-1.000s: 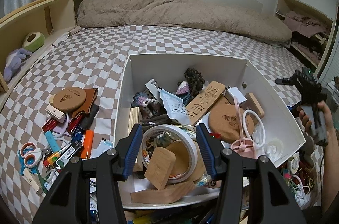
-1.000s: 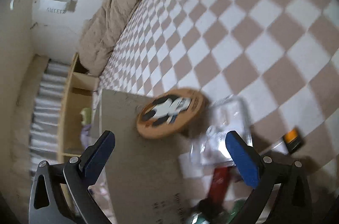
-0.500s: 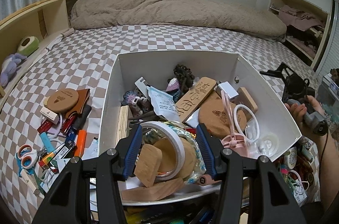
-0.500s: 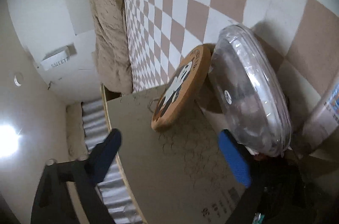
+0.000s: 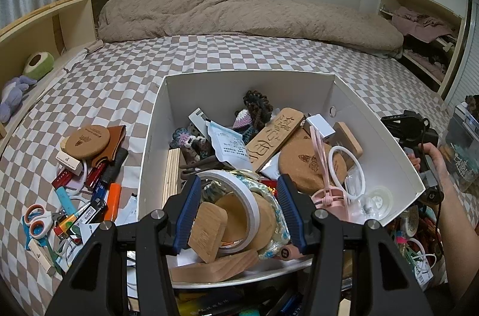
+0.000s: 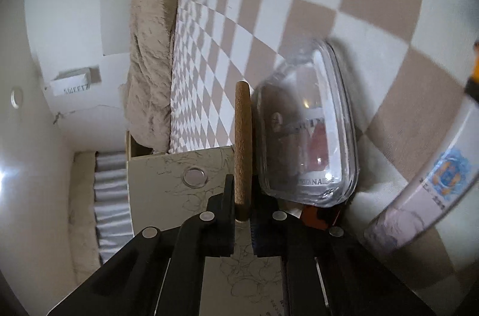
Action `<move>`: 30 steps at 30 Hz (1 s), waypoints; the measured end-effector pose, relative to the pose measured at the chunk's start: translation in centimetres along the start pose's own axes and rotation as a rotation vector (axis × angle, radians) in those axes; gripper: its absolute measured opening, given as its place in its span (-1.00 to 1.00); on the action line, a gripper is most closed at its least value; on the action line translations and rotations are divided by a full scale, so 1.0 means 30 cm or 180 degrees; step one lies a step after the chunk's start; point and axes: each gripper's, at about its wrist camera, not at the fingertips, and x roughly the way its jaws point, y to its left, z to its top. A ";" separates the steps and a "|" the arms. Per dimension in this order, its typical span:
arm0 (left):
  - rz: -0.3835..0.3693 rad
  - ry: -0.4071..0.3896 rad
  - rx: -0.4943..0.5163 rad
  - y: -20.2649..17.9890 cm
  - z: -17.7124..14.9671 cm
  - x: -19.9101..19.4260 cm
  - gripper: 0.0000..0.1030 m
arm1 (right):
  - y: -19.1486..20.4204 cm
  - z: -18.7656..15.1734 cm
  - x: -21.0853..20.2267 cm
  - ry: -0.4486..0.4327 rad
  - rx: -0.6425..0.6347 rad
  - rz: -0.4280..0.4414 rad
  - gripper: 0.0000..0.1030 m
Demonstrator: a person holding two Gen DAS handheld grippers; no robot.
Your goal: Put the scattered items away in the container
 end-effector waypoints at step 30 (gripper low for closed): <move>0.0023 -0.0056 -0.0080 0.029 -0.009 -0.008 0.02 | 0.507 -0.481 -0.216 -0.0483 -0.2512 -0.0651 -0.82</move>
